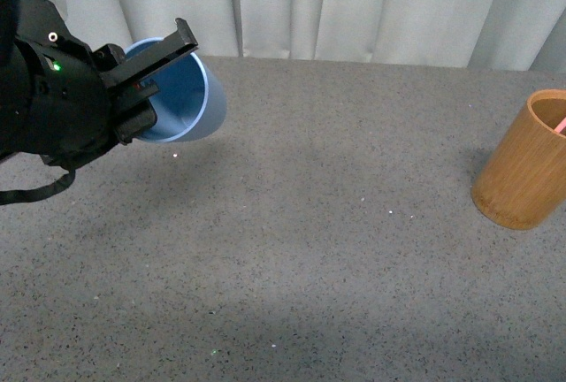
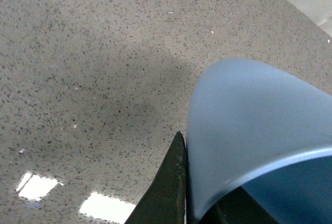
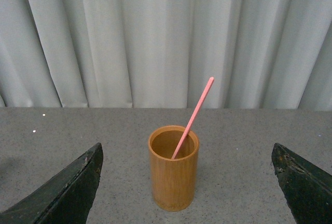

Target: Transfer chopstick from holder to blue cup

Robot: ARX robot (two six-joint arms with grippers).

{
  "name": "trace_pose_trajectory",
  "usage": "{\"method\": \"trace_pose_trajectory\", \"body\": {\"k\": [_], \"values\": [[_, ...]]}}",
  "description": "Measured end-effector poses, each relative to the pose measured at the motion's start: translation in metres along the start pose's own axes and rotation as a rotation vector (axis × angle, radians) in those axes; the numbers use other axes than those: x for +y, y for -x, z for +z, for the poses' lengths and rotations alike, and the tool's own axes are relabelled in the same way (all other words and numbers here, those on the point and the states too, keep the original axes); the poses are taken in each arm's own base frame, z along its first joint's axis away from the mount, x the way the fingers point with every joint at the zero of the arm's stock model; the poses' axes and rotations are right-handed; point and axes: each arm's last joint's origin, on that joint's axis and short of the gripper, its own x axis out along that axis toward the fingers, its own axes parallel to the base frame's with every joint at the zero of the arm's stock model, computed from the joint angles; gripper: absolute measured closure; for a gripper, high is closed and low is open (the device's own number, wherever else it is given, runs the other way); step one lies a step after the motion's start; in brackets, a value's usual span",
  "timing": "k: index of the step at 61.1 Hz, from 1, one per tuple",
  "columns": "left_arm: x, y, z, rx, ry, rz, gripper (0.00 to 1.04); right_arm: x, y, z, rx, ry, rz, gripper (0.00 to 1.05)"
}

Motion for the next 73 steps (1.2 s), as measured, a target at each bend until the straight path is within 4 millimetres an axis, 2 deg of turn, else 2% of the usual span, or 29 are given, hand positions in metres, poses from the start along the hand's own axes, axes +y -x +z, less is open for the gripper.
{"method": "trace_pose_trajectory", "body": {"k": [9, 20, 41, 61, 73], "values": [[-0.005, 0.005, 0.007, 0.03, -0.113, -0.031, 1.01, 0.0, 0.0, 0.0, 0.0, 0.0, 0.0, 0.1], [-0.022, 0.005, 0.007, 0.056, -0.194, -0.093, 1.01, 0.0, 0.0, 0.0, 0.0, 0.0, 0.0, 0.1], [-0.054, -0.012, -0.026, 0.172, -0.39, -0.135, 1.01, 0.0, 0.0, 0.0, 0.0, 0.0, 0.0, 0.1], [-0.064, -0.019, -0.025, 0.183, -0.502, -0.104, 1.01, 0.0, 0.0, 0.0, 0.0, 0.0, 0.0, 0.1], [-0.062, -0.026, -0.037, 0.232, -0.592, -0.076, 1.01, 0.0, 0.0, 0.0, 0.0, 0.0, 0.0, 0.1]]}}
